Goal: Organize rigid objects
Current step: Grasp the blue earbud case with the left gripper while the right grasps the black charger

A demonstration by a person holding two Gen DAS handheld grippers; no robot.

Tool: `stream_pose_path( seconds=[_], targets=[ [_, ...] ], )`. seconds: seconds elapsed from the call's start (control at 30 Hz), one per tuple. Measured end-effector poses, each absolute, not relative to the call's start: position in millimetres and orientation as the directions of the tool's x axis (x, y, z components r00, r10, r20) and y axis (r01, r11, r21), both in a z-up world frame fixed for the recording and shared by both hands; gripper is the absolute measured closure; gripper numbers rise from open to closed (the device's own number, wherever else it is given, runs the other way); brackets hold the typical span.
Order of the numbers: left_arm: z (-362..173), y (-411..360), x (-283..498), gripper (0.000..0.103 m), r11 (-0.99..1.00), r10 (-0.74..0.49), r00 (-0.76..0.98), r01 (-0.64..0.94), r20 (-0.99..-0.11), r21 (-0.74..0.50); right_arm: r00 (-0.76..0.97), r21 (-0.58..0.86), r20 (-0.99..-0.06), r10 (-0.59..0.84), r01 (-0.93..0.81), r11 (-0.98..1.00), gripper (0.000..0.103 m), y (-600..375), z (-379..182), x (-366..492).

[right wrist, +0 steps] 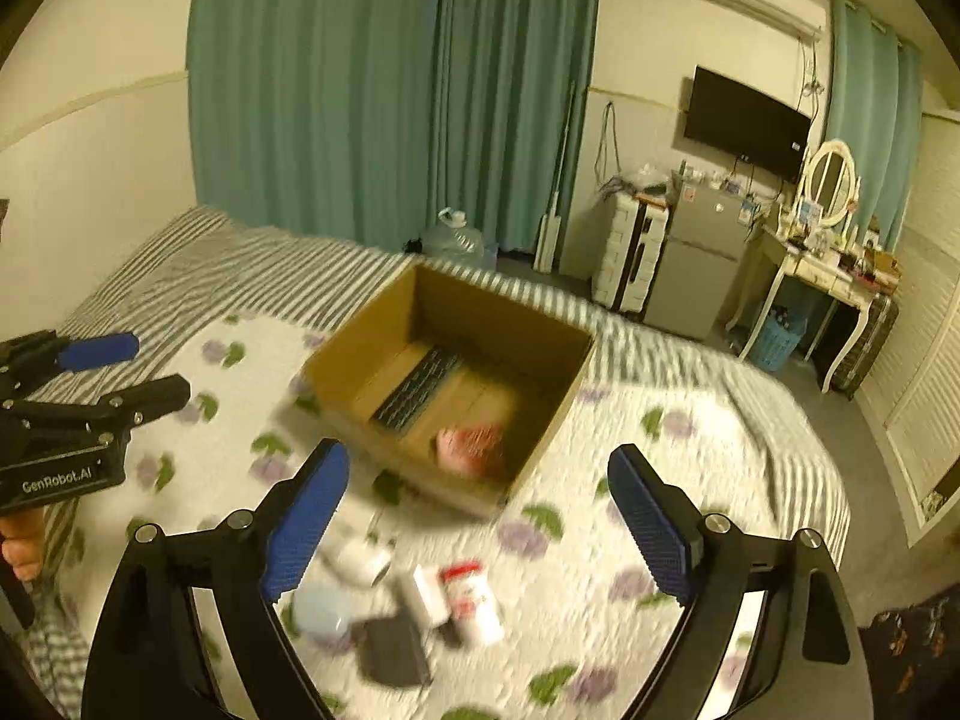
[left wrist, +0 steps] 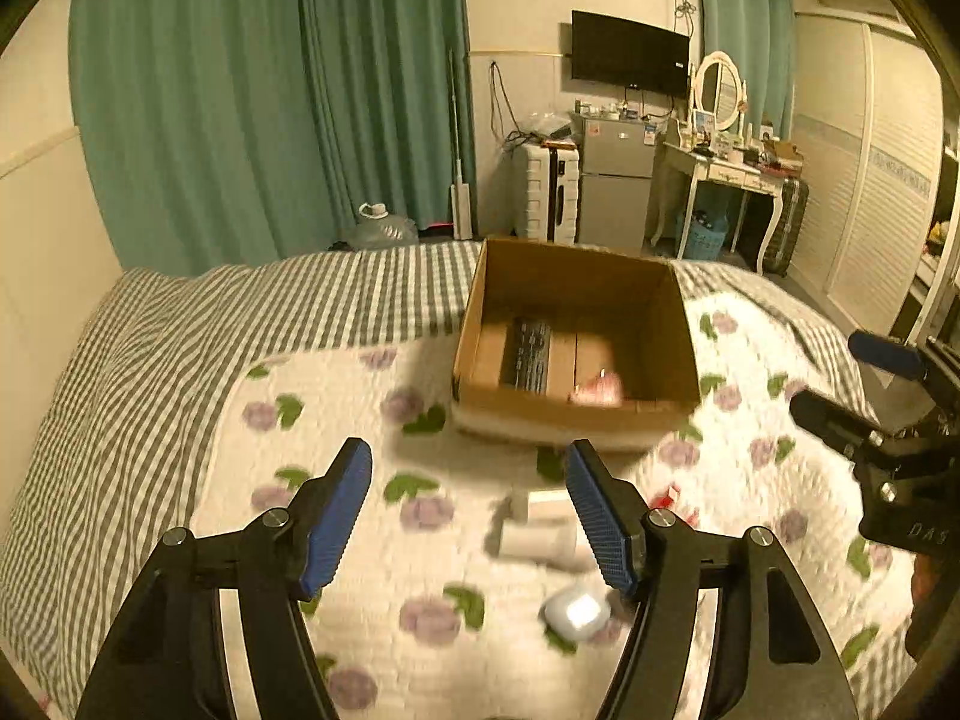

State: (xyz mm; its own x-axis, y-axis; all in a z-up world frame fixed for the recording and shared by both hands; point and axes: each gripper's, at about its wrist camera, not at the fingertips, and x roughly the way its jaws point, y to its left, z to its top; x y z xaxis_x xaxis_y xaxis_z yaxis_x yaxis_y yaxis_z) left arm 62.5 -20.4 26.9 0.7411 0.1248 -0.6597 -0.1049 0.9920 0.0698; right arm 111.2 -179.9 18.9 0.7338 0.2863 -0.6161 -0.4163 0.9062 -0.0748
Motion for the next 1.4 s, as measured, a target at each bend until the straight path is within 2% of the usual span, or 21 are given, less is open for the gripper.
stream_pose_path(
  seconds=[0.2, 0.43, 0.7, 0.77, 1.0, 1.1, 1.2, 1.4],
  targets=[
    [-24.5, -25.2, 28.0, 0.033, 0.989, 0.136, 0.707, -0.132, -0.694, 0.059, 0.635, -0.028, -0.718, 0.287, -0.437, 0.899, 0.014, -179.9, -53.6, 78.8],
    [-97.1, -23.7, 25.8, 0.033, 0.986, 0.109, 0.594, -0.164, -0.797, 0.012, 0.532, -0.005, -0.808, 0.254, -0.437, 0.899, 0.014, -173.0, -138.4, 82.3],
    [-120.4, -28.0, 30.1, 0.033, 0.984, 0.119, 0.562, -0.175, -0.819, 0.023, 0.465, 0.018, -0.851, 0.243, -0.438, 0.899, 0.015, -166.0, -172.3, 97.7],
    [-120.9, -27.2, 31.1, 0.033, 0.984, 0.119, 0.561, -0.179, -0.819, 0.021, 0.455, 0.025, -0.854, 0.25, -0.445, 0.895, 0.018, -163.2, -176.3, 99.5],
    [-120.2, -27.2, 31.0, 0.033, 0.982, 0.126, 0.56, -0.188, -0.819, 0.022, 0.383, 0.039, -0.889, 0.253, -0.487, 0.873, 0.044, -149.2, -195.8, 105.4],
    [-117.2, -29.7, 29.5, 0.033, 0.982, 0.13, 0.562, -0.187, -0.817, 0.027, 0.361, 0.035, -0.902, 0.236, -0.485, 0.874, 0.046, -145.9, -204.0, 110.7],
    [-114.2, -32.2, 28.3, 0.033, 0.982, 0.138, 0.562, -0.186, -0.815, 0.038, 0.38, 0.02, -0.897, 0.226, -0.477, 0.879, 0.057, -148.3, -200.5, 108.2],
    [-111.3, -42.0, 30.3, 0.033, 0.983, 0.15, 0.56, -0.175, -0.815, 0.061, 0.426, 0.026, -0.866, 0.263, -0.486, 0.873, 0.061, -157.1, -182.2, 93.8]
  ],
)
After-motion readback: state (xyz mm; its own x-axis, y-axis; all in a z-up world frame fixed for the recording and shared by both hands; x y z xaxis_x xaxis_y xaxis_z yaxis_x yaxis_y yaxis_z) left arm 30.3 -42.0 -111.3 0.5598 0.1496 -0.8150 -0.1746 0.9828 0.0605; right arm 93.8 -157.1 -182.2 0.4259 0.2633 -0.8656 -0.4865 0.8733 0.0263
